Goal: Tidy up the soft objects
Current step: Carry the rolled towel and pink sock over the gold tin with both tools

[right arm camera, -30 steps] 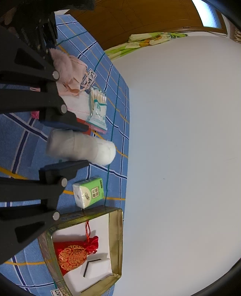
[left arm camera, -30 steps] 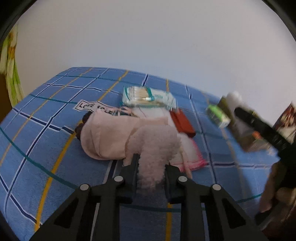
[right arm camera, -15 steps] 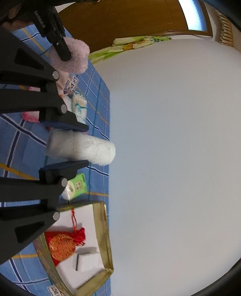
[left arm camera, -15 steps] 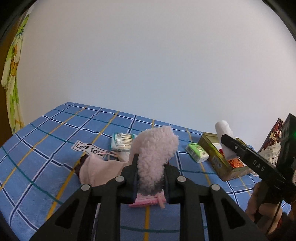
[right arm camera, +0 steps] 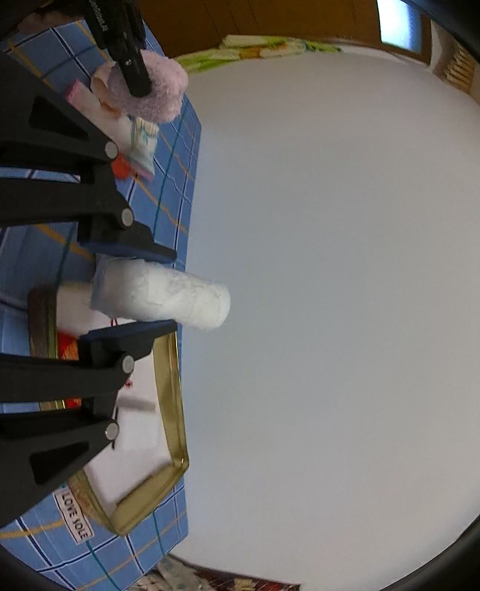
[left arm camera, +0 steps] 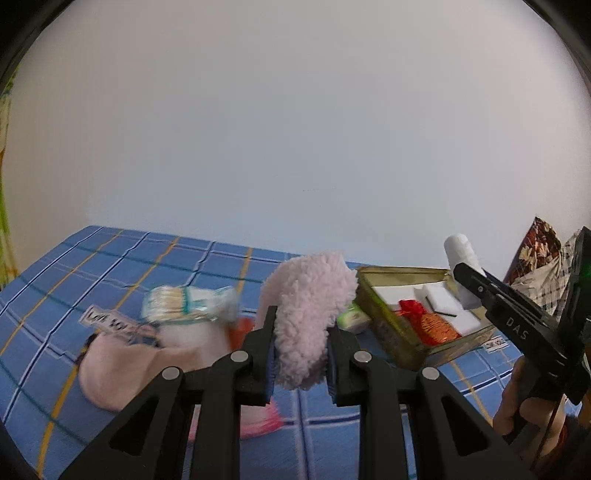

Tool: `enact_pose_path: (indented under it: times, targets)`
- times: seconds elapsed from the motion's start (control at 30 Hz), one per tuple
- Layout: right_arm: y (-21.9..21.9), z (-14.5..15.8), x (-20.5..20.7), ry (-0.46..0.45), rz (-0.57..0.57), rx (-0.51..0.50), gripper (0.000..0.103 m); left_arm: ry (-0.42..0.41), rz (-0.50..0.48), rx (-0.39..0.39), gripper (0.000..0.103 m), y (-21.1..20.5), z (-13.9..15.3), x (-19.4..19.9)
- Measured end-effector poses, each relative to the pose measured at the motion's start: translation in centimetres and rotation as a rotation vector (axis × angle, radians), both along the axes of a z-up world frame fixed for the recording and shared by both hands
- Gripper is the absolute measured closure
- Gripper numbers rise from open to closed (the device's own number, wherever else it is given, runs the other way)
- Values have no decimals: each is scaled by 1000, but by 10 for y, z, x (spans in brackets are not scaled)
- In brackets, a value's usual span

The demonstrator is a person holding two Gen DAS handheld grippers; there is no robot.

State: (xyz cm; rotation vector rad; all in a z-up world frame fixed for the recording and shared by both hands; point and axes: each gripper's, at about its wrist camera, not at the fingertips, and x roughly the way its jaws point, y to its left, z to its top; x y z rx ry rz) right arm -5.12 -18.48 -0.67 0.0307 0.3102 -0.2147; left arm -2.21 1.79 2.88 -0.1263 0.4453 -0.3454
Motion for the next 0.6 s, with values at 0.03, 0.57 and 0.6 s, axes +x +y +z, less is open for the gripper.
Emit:
enact_pose_path:
  times: [0.03, 0.57, 0.6]
  targets:
    - [-6, 0, 0, 0, -12, 8, 72, -4, -6, -3, 80, -5, 1, 2]
    - [-50, 1, -10, 11, -137, -27, 72, -45, -110, 83, 80, -95, 7, 30]
    - [-55, 1, -10, 13, -152, -29, 72, -46, -118, 86, 80, -101, 7, 31]
